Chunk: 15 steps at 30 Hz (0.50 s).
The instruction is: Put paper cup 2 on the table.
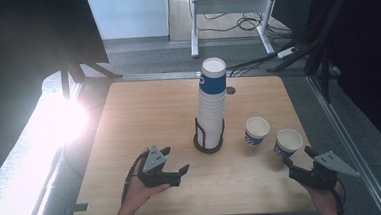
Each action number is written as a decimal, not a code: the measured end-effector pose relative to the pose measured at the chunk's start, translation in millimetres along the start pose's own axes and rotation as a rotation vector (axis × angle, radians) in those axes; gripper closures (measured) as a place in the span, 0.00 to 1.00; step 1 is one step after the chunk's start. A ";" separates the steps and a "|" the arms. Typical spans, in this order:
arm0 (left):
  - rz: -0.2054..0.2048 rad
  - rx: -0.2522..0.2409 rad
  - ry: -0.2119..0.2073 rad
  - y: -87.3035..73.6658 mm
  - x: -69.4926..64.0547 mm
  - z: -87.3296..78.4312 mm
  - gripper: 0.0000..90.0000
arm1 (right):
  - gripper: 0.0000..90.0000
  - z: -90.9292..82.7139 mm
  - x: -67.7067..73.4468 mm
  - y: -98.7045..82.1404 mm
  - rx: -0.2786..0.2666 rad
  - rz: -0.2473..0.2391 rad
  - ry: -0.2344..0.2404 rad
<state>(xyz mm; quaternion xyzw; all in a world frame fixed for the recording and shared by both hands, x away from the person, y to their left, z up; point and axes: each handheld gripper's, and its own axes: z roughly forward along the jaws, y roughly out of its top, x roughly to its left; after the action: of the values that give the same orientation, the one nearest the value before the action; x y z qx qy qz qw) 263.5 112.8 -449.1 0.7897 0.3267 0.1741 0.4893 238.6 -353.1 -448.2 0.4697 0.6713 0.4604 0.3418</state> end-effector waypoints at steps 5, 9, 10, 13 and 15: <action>0.008 0.000 -0.008 -0.3 -1.3 0.9 0.17 | 0.21 -4.1 21.7 16.1 -0.040 -0.038 0.099; 0.012 0.004 -0.009 -0.8 -1.6 1.5 0.17 | 0.24 3.6 44.7 20.5 -0.050 -0.057 0.210; 0.014 0.006 -0.007 -1.1 -1.6 1.6 0.17 | 0.24 7.4 49.4 20.1 -0.050 -0.054 0.238; 0.014 0.009 -0.006 -1.7 -1.4 2.3 0.17 | 0.25 21.6 63.6 15.3 -0.027 -0.027 0.327; 0.016 0.014 -0.005 -2.3 -1.0 3.3 0.17 | 0.24 33.2 74.7 10.0 0.005 -0.027 0.377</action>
<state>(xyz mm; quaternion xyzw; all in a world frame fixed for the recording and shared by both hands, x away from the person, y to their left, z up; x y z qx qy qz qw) 263.9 110.7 -452.7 0.7960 0.3204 0.1737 0.4833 247.0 -271.2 -452.2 0.3669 0.7307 0.5342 0.2149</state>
